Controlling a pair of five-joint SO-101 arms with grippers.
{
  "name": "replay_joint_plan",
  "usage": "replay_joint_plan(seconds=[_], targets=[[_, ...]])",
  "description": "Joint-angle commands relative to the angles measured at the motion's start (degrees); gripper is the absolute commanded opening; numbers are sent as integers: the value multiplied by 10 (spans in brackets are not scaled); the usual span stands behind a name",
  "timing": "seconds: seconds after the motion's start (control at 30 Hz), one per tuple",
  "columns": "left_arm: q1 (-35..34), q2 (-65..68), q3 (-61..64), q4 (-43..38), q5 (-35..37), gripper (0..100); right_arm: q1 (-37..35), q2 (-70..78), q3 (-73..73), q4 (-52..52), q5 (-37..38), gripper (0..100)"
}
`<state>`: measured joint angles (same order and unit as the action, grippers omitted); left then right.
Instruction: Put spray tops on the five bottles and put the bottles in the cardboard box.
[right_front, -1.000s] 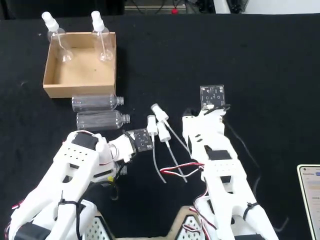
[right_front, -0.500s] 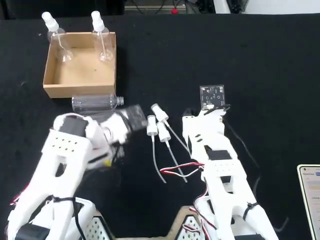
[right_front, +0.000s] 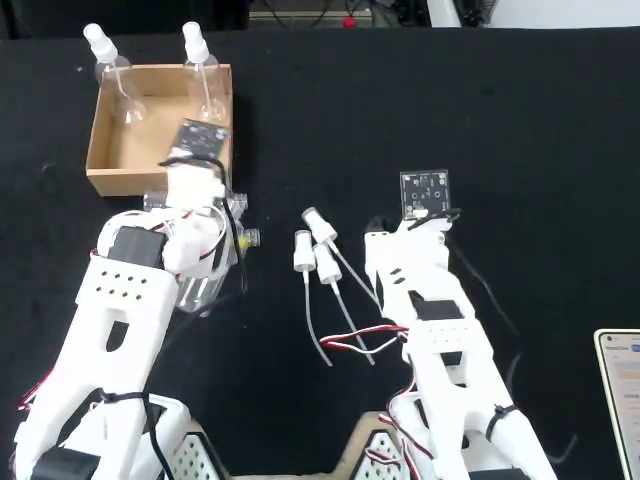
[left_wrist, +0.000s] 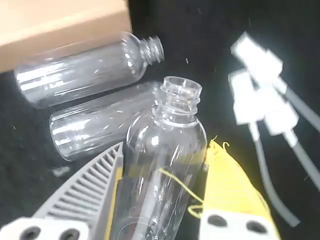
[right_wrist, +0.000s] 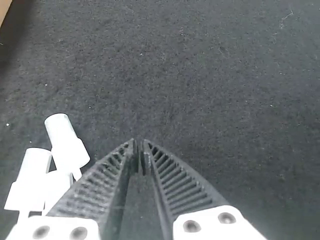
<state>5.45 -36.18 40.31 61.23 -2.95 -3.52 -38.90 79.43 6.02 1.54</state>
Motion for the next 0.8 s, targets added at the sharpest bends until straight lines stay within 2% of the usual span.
replay_joint_plan(seconds=[0.0, 0.2, 0.33, 0.4, 0.47, 0.6, 0.77], targets=[[0, -14, 7, -17, 106, 170, 4, -4, -30, -4, -1, 11], [-6, -65, 51, -25, 98, 170, -39, 0, -77, 98, -1, 12], [-1, -142, 123, -62, 90, 170, -68, 0, -77, 103, 3, 12], [-1, -175, 138, -68, 33, 170, -66, 0, -77, 104, 4, 12], [-1, -199, 122, -41, -64, 170, -63, 0, -77, 104, 4, 12], [0, -184, 70, 84, -205, 170, -46, 0, -78, 104, 4, 12], [-1, -69, 43, 192, -318, 170, -47, 0, -78, 104, 2, 12]])
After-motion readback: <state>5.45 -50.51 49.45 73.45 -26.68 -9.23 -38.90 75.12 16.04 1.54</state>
